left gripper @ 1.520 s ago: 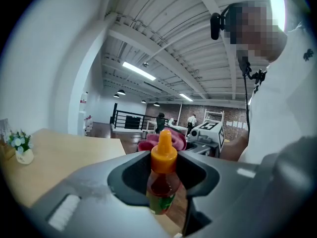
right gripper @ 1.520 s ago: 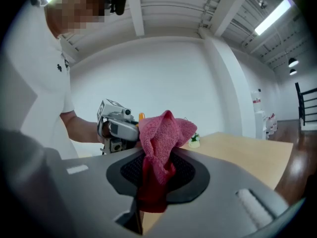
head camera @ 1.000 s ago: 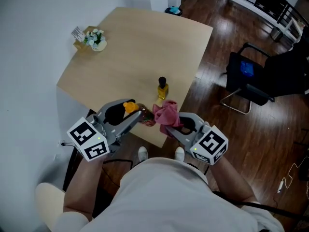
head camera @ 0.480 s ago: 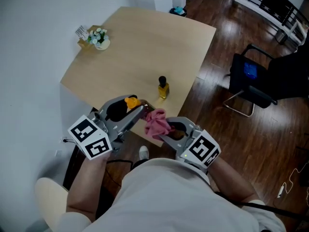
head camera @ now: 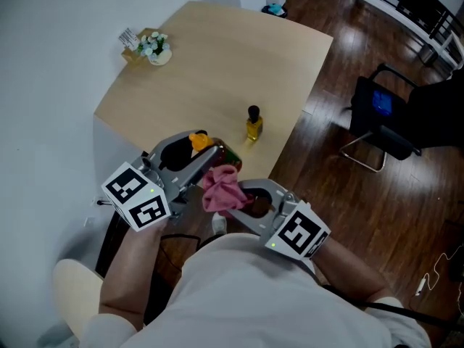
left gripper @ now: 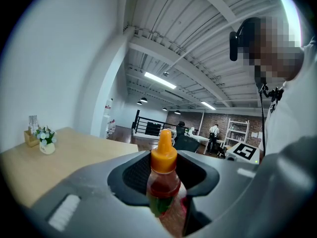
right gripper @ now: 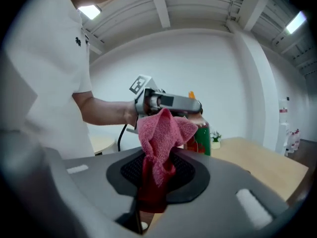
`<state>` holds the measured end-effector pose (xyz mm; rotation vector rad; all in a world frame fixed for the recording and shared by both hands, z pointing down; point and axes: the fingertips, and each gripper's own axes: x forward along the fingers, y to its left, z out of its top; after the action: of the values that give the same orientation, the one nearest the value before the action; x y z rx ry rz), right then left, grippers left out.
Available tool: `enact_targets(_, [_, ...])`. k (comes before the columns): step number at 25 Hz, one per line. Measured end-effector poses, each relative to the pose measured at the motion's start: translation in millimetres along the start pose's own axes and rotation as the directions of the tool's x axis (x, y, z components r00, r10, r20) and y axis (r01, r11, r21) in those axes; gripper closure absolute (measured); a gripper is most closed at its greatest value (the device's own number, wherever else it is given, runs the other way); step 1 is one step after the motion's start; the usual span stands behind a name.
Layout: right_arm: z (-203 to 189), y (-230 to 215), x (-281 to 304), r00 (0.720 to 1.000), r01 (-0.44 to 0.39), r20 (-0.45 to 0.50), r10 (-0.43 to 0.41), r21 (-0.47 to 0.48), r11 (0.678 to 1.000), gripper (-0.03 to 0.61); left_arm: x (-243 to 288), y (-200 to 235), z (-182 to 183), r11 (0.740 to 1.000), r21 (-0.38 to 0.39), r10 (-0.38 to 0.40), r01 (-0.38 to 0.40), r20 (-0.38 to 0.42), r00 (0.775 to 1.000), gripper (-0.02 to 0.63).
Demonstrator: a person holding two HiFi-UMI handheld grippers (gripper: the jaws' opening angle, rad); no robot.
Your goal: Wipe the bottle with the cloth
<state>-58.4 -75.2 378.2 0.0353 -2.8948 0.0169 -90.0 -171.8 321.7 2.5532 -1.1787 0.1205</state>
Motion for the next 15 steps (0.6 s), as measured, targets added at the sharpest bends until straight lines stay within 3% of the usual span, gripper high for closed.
enact_targets(4, [7,-4,26,1.0,0.015,0.015,-0.015,0.005,1.0,0.488,-6,-2,2,1.0,-0.015,-0.021,0.021,0.016,1.0,0.454])
enact_targets(15, [-91,-19,40,0.984,0.081,-0.173,-0.048,0.189,0.979,0.488,-43,10,16,0.999,-0.009,-0.049,0.049,0.06,0.997,0.454])
